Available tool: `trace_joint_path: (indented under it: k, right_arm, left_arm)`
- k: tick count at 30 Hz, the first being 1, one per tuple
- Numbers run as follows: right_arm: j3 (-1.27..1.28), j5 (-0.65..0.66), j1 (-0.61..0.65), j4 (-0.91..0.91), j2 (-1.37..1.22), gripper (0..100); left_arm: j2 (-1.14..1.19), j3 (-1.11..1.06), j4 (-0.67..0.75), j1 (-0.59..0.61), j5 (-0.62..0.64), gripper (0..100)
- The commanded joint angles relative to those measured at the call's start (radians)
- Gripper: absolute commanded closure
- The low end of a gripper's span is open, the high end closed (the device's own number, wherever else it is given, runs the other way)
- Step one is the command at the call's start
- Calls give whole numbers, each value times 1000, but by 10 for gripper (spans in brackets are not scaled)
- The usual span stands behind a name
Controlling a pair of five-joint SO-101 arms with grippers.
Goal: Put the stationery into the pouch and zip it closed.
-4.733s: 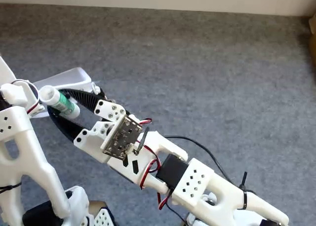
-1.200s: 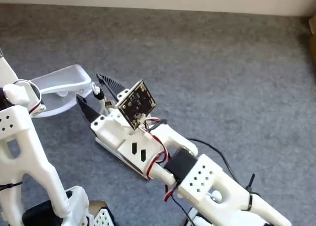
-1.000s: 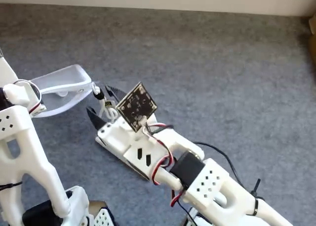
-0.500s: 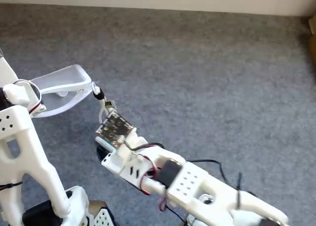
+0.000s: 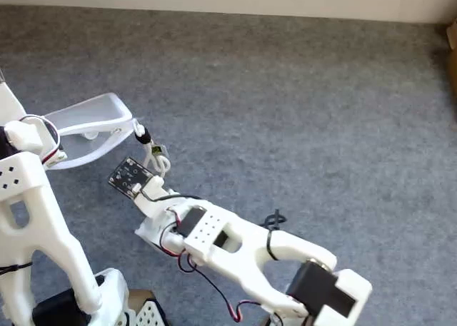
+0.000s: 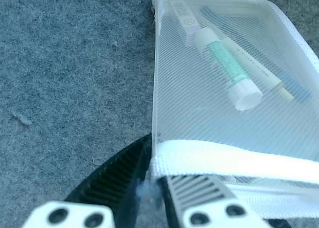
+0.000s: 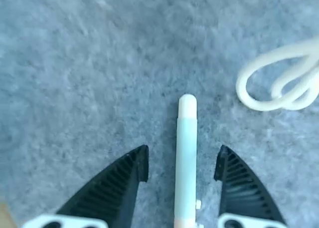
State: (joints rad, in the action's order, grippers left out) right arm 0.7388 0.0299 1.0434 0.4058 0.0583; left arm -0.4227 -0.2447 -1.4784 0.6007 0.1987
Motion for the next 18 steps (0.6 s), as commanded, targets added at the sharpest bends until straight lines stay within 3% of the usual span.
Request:
trace_joint_path:
  k: [1, 8, 18]
  right_arm:
    - [-113, -2, 4, 71, -19, 793]
    - [-349, 0, -35, 369, -160, 793]
    - [-555, 0, -70, 526, -357, 793]
  left_arm:
    - [-2, -1, 21, 21, 14, 993]
    - [-2, -1, 17, 21, 14, 993]
    - [-2, -1, 17, 21, 14, 993]
